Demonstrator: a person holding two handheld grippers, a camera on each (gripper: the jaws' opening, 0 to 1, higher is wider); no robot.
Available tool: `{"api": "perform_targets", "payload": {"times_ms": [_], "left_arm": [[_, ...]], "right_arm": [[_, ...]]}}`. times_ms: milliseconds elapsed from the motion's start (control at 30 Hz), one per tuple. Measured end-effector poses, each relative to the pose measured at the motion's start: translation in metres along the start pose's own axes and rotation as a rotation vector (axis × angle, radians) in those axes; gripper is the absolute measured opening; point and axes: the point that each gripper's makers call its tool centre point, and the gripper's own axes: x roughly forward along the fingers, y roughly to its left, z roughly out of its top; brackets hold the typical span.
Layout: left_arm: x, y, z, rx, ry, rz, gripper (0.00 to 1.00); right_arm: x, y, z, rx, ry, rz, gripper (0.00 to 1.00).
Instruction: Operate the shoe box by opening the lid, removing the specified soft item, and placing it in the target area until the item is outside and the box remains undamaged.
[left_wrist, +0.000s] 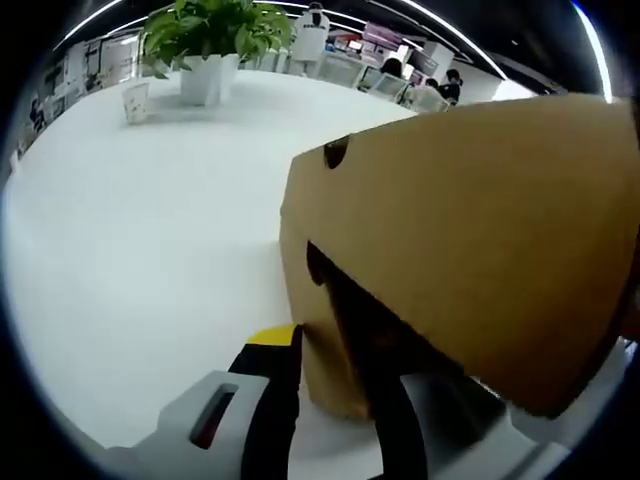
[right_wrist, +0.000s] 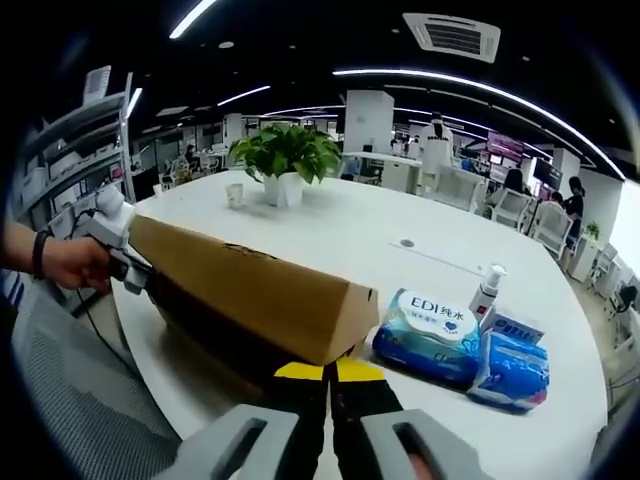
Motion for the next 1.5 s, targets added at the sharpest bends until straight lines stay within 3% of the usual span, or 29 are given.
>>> {"api": "perform_targets", "payload": {"times_ms": [500,967,1500], "left_arm": [[-0.006,-0.003,-0.002,0.038,0.021,-0.030,0.27],[-0.027,-0.003,0.003,0.082,-0.002,-0.030,0.20],[-0.053,-0.003,0.000,0.173,-0.009,-0.034,0.20]], "right_arm": [[0.001,0.001,-0.021,0.038,0.035,0.011,0.00],[0.001,0.002,-0.023,0.071,0.031,0.023,0.00],[0.000,0.002,-0.028,0.052,0.048,0.039,0.00]]}}
